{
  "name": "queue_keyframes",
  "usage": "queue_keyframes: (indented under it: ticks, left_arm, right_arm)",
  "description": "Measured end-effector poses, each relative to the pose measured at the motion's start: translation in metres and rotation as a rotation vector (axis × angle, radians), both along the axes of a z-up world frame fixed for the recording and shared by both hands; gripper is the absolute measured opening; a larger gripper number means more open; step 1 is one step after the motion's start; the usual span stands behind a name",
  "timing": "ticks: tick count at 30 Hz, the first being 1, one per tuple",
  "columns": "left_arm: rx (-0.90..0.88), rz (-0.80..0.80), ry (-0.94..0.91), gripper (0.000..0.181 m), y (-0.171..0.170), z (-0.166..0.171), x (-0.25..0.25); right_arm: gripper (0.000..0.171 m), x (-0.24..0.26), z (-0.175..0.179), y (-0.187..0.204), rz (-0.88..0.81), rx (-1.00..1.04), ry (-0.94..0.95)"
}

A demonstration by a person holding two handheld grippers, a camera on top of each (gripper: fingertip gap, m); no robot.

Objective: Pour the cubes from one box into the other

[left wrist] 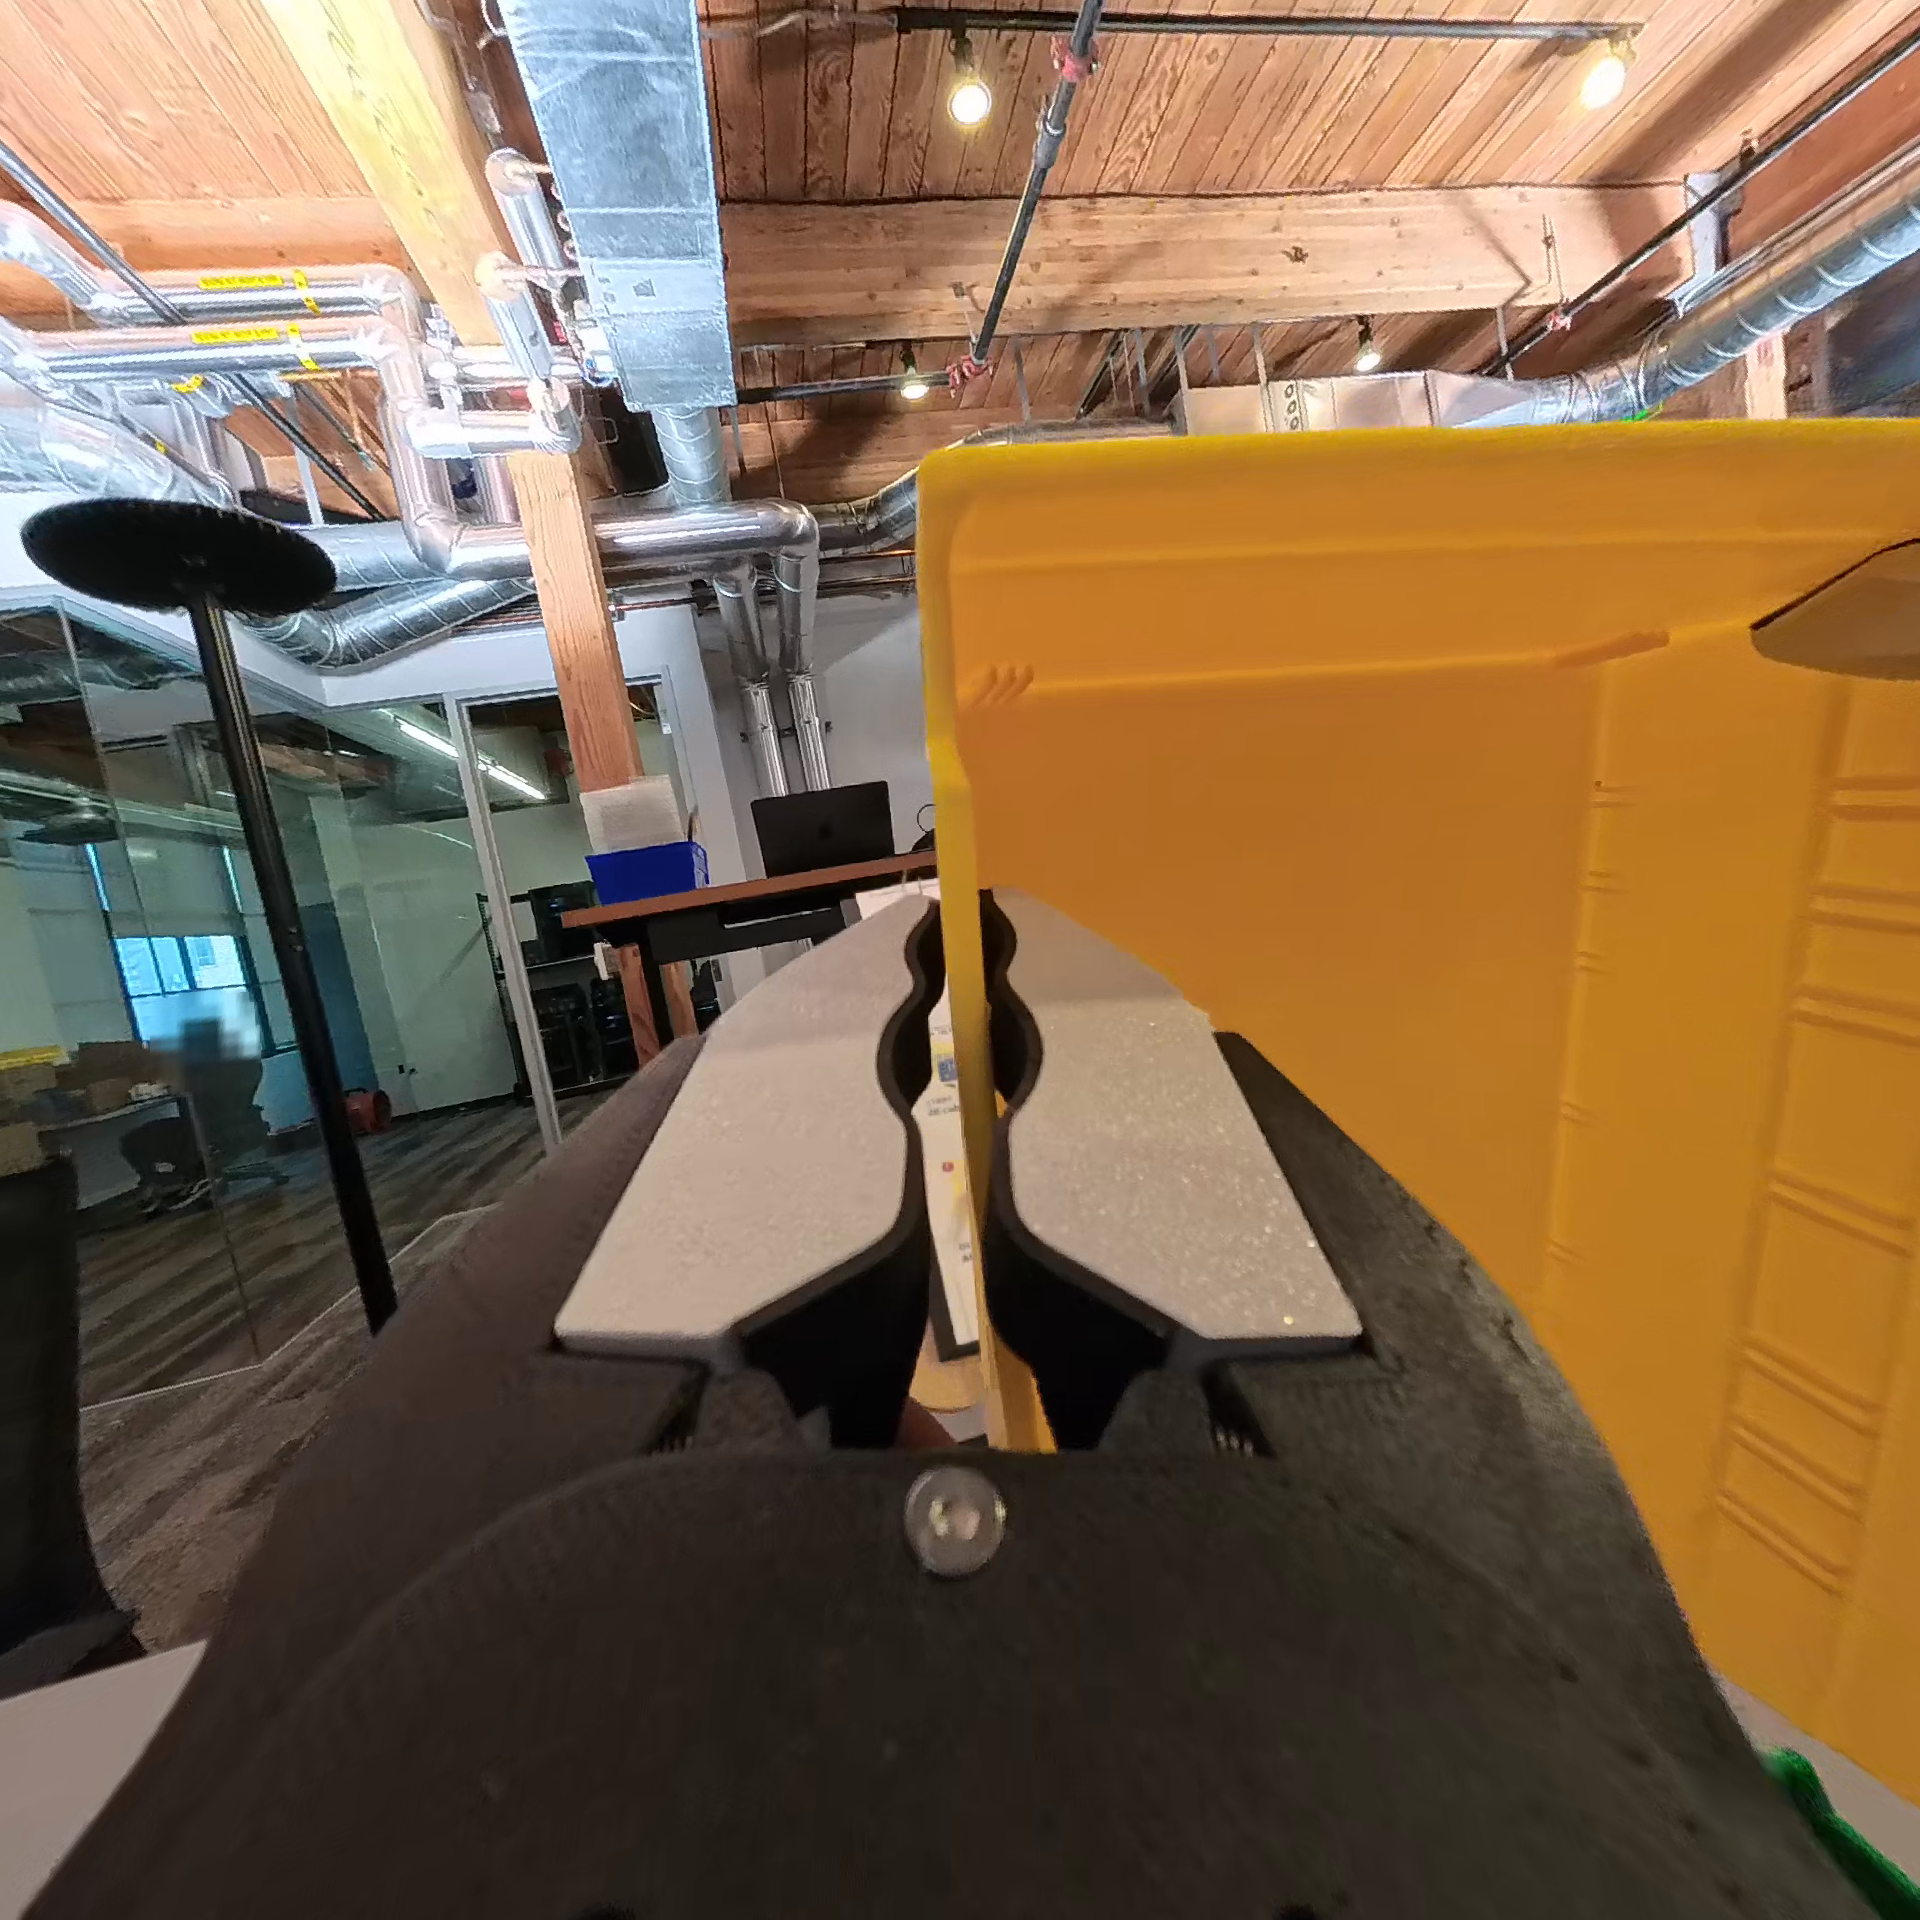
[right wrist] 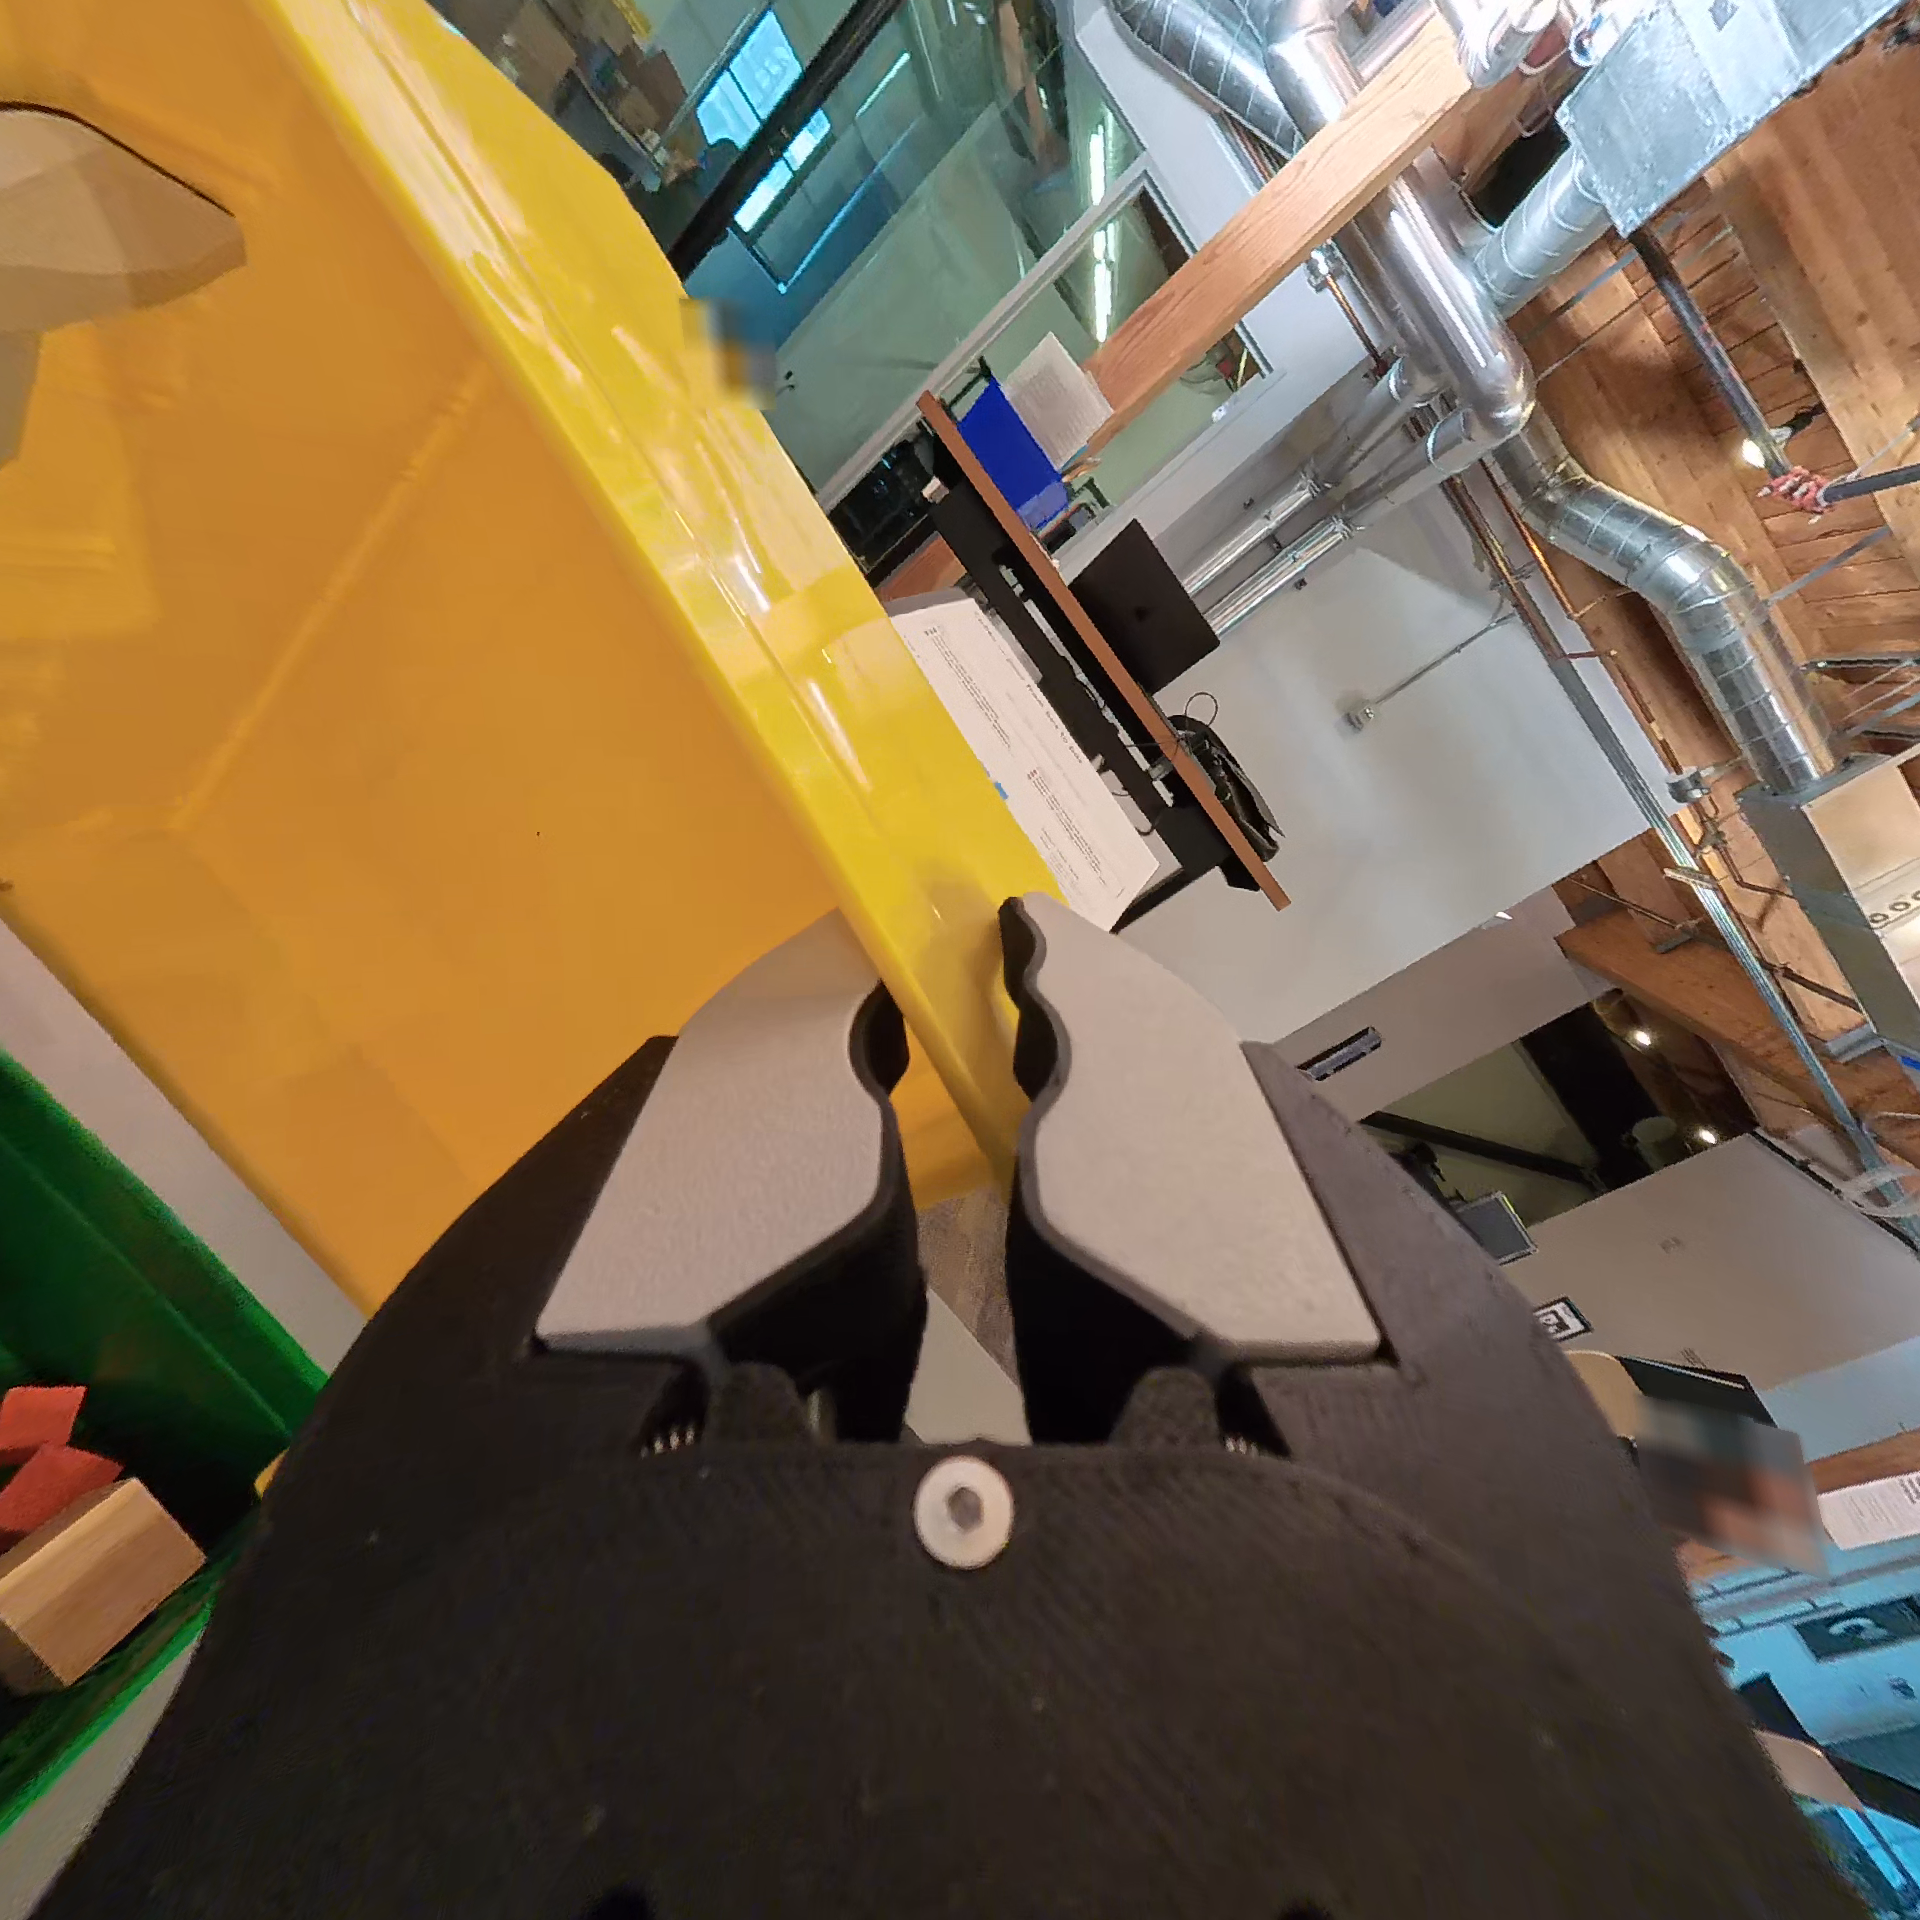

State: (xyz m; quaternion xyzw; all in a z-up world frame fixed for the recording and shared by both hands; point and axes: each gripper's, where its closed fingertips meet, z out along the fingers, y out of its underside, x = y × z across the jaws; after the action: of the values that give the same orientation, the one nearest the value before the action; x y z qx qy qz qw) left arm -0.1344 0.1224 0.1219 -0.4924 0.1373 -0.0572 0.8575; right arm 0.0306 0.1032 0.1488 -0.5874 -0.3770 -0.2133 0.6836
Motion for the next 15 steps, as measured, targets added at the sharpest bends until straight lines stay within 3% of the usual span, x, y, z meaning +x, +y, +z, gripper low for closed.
queue_keyframes:
  ticks: [6, 9, 12, 15]
  left_arm:
    - [-0.008, 0.038, 0.066, 0.003, -0.009, 0.024, -0.014]
    - [-0.064, -0.003, 0.040, 0.003, -0.010, 0.026, -0.029]
    - [-0.132, 0.017, 0.136, 0.002, -0.013, 0.026, -0.038]
    - [-0.224, 0.047, 0.187, 0.002, -0.012, 0.022, -0.054]
  right_arm:
    - [0.038, 0.003, 0.020, -0.013, 0.031, 0.009, 0.098]
    - [0.060, 0.001, 0.030, -0.025, 0.130, 0.005, 0.214]
    - [0.064, -0.006, 0.018, -0.029, 0.157, -0.076, 0.206]
    - [0.052, -0.009, 0.018, -0.038, 0.238, -0.083, 0.287]
